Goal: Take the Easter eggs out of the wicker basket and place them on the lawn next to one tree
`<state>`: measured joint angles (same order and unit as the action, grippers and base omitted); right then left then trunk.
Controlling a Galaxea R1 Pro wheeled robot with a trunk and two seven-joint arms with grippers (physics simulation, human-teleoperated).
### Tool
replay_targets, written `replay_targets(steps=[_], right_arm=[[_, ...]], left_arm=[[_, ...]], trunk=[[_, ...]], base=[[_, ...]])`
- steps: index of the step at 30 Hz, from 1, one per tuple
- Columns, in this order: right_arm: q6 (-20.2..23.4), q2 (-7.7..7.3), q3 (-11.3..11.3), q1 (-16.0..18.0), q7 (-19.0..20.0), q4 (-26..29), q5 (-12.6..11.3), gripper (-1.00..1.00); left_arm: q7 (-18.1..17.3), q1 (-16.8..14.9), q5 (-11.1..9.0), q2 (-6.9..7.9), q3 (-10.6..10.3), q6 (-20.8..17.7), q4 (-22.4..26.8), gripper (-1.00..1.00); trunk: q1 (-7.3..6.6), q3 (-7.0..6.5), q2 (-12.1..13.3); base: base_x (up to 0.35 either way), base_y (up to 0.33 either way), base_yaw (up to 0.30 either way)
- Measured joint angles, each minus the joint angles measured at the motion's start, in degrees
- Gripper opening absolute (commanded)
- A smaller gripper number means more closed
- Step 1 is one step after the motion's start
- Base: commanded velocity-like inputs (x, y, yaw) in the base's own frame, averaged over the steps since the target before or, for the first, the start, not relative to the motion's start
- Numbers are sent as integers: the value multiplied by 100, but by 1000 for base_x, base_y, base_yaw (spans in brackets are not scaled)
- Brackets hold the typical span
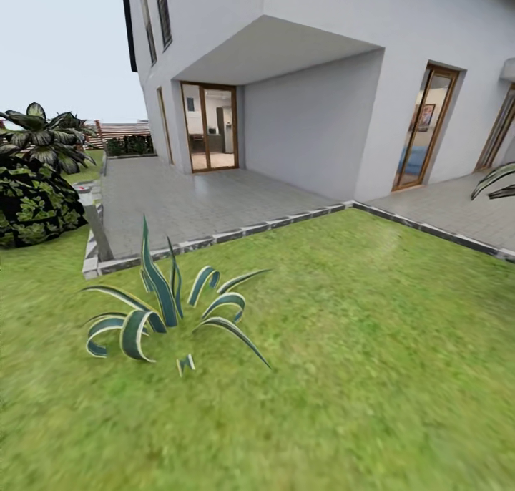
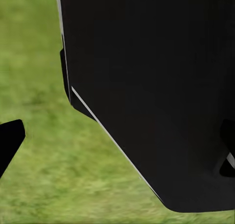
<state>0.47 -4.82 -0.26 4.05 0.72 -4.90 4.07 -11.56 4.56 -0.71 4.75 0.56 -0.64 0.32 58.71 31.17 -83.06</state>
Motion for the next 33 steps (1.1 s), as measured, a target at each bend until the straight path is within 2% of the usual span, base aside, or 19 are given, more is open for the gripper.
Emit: replay_targets(steps=[23,33], right_arm=[[-3,-9,0,1,0,0,4,100],[-9,-9,-5,-1,0,0,-1,100]], left_arm=[[0,0,0,-1,0,0,0,100],[0,0,0,-1,0,0,0,100]], trunk=[[0,0,0],[0,7,0]], base=[[130,333,0],[130,333,-157]])
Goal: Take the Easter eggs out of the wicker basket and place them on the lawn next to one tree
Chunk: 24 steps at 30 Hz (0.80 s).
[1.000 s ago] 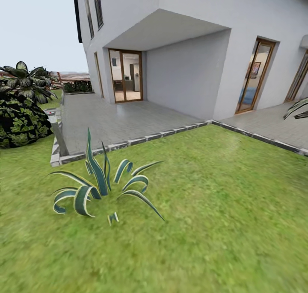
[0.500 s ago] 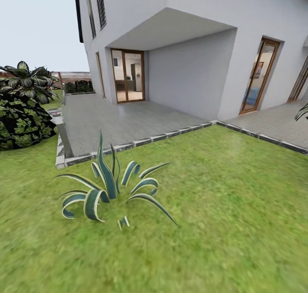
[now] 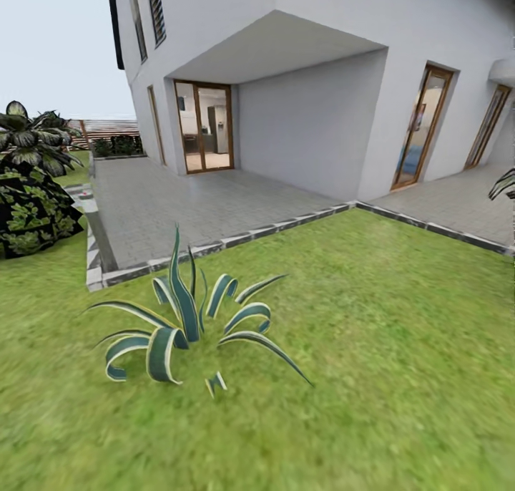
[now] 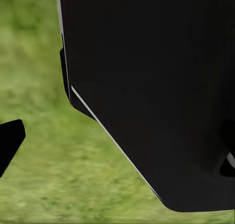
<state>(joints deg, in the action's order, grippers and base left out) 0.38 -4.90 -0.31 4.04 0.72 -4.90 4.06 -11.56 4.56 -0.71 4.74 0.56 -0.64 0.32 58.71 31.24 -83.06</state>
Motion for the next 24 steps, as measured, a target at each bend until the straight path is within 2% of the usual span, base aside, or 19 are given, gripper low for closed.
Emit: replay_targets(steps=[24], right_arm=[[10,8,-8,2,-8,0,8,100]], left_arm=[[0,0,0,0,0,0,0,100]], trunk=[[0,1,0]], base=[[130,333,-2]])
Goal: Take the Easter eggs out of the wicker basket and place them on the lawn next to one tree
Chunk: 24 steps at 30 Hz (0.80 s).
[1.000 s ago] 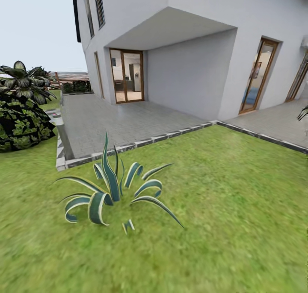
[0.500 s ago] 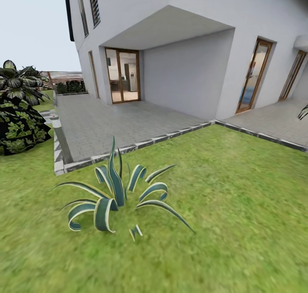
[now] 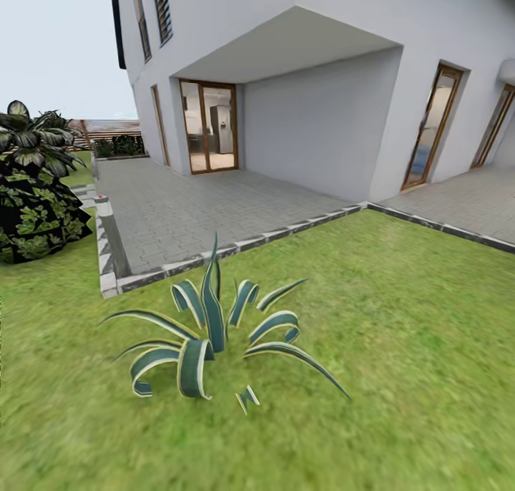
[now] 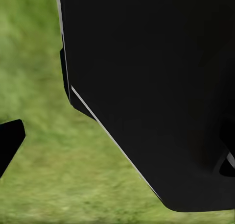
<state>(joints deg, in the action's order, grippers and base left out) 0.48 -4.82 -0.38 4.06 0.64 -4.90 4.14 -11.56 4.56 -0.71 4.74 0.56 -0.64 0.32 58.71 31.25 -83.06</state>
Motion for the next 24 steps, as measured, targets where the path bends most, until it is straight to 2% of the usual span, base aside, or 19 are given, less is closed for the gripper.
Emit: replay_targets(steps=[24], right_arm=[[0,1,-4,-1,1,0,11,100]], left_arm=[[0,0,5,0,0,0,0,100]], trunk=[[0,0,0]], base=[[130,333,0]])
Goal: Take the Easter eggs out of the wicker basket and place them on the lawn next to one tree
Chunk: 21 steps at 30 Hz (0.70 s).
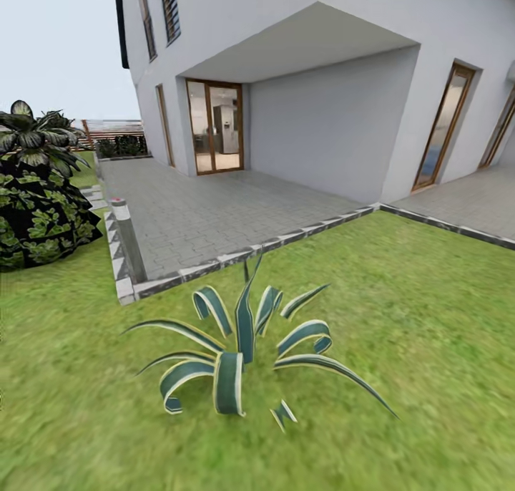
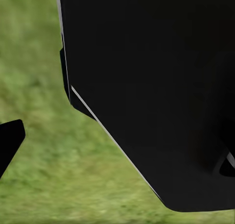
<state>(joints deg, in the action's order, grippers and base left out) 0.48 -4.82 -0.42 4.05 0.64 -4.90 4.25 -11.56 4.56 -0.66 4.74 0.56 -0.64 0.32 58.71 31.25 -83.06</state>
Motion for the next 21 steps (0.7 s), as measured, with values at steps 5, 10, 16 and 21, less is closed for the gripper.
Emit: replay_targets(steps=[5,10,16,21], right_arm=[[0,0,0,-2,0,0,1,100],[0,0,0,-1,5,0,4,100],[0,0,0,0,0,0,5,100],[0,0,0,-2,0,0,5,100]], left_arm=[[0,0,0,0,0,0,0,100],[0,0,-1,0,0,0,0,100],[0,0,-2,0,0,0,0,100],[0,0,1,0,0,1,0,100]], trunk=[[0,0,0],[0,0,0],[0,0,0],[0,0,0]], base=[[130,333,0],[130,333,0],[130,333,0],[130,333,0]])
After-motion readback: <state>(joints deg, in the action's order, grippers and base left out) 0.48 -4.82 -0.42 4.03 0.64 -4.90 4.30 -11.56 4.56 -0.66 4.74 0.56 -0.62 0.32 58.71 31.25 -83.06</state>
